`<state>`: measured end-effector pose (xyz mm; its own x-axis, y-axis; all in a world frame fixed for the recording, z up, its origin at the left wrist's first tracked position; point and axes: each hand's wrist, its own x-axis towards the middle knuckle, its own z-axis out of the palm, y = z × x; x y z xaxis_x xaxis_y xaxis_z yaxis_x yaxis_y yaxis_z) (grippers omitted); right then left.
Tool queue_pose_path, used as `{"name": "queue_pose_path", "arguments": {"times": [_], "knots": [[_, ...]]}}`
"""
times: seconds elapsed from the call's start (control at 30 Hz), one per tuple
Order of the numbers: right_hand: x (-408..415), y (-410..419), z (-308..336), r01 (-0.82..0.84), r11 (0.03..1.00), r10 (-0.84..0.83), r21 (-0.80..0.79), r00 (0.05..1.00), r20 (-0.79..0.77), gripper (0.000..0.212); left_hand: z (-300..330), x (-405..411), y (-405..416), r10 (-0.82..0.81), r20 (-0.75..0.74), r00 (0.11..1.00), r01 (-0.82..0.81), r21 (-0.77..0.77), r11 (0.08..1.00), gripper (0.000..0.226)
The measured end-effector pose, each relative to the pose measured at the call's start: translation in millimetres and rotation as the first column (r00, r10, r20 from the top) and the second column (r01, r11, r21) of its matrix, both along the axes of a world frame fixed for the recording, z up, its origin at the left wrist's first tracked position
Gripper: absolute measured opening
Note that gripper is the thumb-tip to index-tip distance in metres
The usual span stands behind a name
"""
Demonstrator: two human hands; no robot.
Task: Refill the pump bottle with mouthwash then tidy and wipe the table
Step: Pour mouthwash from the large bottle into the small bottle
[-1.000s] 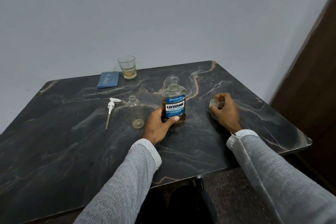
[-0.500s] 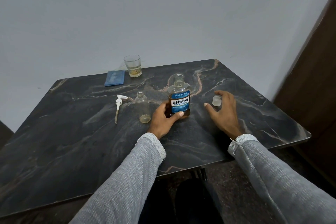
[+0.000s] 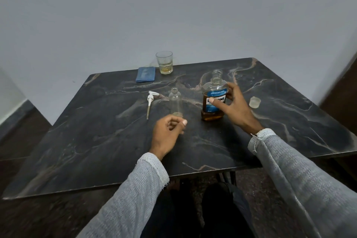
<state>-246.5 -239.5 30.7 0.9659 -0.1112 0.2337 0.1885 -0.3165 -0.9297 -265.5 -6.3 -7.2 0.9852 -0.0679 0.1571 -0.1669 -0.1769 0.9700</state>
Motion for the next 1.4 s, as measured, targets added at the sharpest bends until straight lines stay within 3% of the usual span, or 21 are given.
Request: {"name": "queue_pose_path", "arguments": {"times": [0.1,0.17,0.4,0.57,0.9,1.1,1.4], "knots": [[2,6,-2,-0.026,0.998,0.027,0.059,1.000,-0.006,0.077,-3,10,11,0.216,0.069,0.974,-0.216,-0.011,0.976,0.012],[4,9,-2,-0.003,0.998,0.002,0.061,1.000,0.009,0.073,-4,19,14,0.278,0.099,0.956,-0.277,-0.016,0.961,0.021],[9,9,4,0.016,0.999,-0.018,0.045,0.999,0.035,0.068,-6,48,8,0.148,0.081,0.986,-0.152,0.053,0.987,0.068],[11,9,6,0.019,1.000,-0.019,-0.001,0.999,0.039,0.068,-13,54,9,0.086,0.086,0.993,-0.096,0.118,0.988,0.059],[17,15,26,0.020,0.969,-0.001,-0.246,0.997,0.080,0.060,-21,57,9,0.098,0.135,0.986,-0.121,0.175,0.977,0.045],[25,20,37,0.042,0.865,0.013,-0.501,0.994,0.105,0.069,-23,56,9,0.108,0.141,0.984,-0.132,0.167,0.977,0.045],[35,33,56,0.048,0.698,0.096,-0.714,0.982,0.160,0.068,-18,54,9,0.109,0.122,0.987,-0.129,0.171,0.977,0.049]]}}
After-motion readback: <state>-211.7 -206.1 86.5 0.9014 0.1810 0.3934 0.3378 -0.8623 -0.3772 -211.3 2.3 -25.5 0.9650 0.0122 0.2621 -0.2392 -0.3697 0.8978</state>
